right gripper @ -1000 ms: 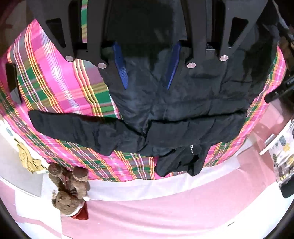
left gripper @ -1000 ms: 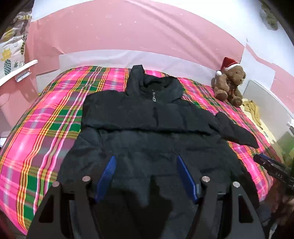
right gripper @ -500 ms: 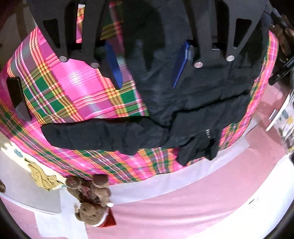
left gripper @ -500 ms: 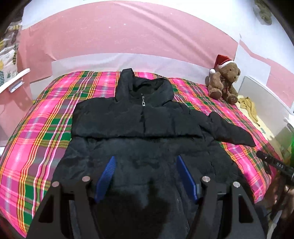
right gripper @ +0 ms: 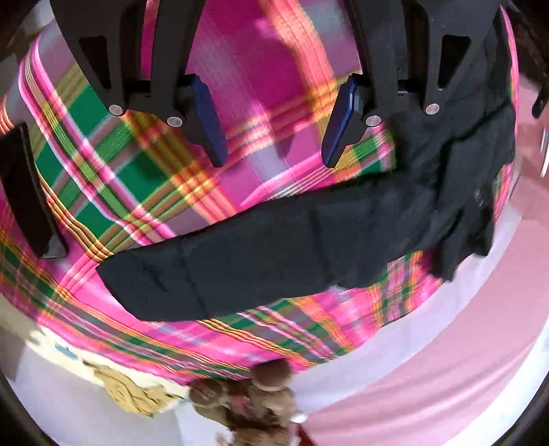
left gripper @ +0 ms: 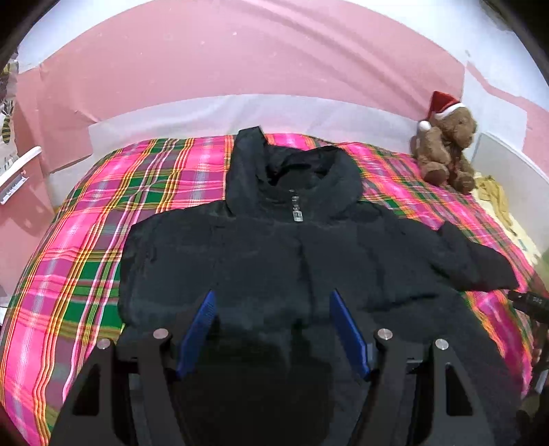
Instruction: Fold large clothes
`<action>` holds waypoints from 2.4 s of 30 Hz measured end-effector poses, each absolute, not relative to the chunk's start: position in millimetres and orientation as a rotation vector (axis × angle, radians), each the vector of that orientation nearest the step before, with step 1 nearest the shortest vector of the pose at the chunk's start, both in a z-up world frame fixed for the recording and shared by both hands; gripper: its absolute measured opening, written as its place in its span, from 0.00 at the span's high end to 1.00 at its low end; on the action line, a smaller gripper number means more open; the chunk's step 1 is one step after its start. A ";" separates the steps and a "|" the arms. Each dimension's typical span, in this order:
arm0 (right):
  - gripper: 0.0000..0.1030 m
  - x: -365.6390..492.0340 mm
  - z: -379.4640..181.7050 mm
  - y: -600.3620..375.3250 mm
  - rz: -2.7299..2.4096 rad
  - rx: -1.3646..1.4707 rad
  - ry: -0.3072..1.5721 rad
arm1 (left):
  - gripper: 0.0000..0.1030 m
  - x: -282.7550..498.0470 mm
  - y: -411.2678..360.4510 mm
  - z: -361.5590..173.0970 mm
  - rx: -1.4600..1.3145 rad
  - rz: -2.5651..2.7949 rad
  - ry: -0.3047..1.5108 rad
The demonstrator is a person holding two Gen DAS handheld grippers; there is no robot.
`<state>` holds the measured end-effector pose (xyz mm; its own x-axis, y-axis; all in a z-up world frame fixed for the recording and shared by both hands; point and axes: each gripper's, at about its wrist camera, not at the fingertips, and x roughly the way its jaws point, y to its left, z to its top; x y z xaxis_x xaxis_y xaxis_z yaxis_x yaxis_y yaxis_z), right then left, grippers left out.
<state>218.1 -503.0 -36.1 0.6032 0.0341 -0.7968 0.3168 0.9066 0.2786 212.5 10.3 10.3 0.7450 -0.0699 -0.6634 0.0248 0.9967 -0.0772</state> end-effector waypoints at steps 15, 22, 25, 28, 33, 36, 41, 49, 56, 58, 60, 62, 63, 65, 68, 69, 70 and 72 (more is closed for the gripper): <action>0.44 290.0 -78.1 -574.1 -0.303 0.650 0.870 | 0.31 281.1 19.3 -49.5 -0.081 -0.030 0.815; 0.88 299.6 -60.0 -561.9 -0.296 0.636 0.835 | 0.31 280.6 22.1 -44.2 -0.091 -0.043 0.818; 0.89 292.7 -29.7 -544.3 -0.243 0.598 0.791 | 0.31 273.7 25.0 -36.0 -0.113 -0.050 0.807; 0.89 281.8 15.4 -518.0 -0.178 0.536 0.725 | 0.31 263.9 28.4 -26.6 -0.129 -0.052 0.792; 0.89 269.5 92.2 -460.1 -0.033 0.426 0.615 | 0.31 243.4 33.0 -6.3 -0.156 -0.063 0.754; 0.89 266.7 122.3 -418.8 0.061 0.374 0.591 | 0.31 231.2 36.8 4.1 -0.161 -0.067 0.734; 0.89 277.1 138.3 -342.1 0.185 0.277 0.609 | 0.31 215.0 51.0 16.5 -0.171 -0.063 0.705; 0.87 311.8 75.7 -222.1 0.329 0.136 0.768 | 0.31 191.7 90.2 17.8 -0.227 -0.012 0.684; 0.64 338.3 -15.0 -155.4 0.418 0.093 0.951 | 0.31 181.5 119.4 8.4 -0.262 0.025 0.689; 0.50 337.6 -25.9 -146.5 0.448 0.078 0.953 | 0.31 180.4 124.9 6.6 -0.273 0.030 0.689; 0.44 334.0 -25.6 -141.7 0.466 0.054 0.936 | 0.31 180.9 128.9 6.8 -0.290 0.032 0.689; 0.43 330.2 -19.7 -132.7 0.475 0.021 0.928 | 0.31 181.0 129.9 9.2 -0.304 0.026 0.685; 0.42 327.1 -15.1 -131.4 0.500 0.030 0.925 | 0.31 181.9 129.6 11.0 -0.310 0.022 0.682; 0.38 319.7 -5.4 -131.8 0.545 0.044 0.915 | 0.31 185.5 126.4 15.5 -0.315 0.011 0.679; 0.38 306.4 17.1 -139.0 0.615 0.064 0.869 | 0.31 195.9 114.6 23.6 -0.298 -0.015 0.678; 0.38 301.6 23.6 -143.9 0.637 0.074 0.851 | 0.31 200.6 108.8 26.4 -0.289 -0.027 0.677; 0.38 298.5 27.3 -146.9 0.635 0.074 0.830 | 0.30 206.4 102.4 28.8 -0.278 -0.041 0.676; 0.38 298.3 37.0 -165.0 0.585 0.072 0.779 | 0.30 220.9 87.8 31.5 -0.252 -0.068 0.677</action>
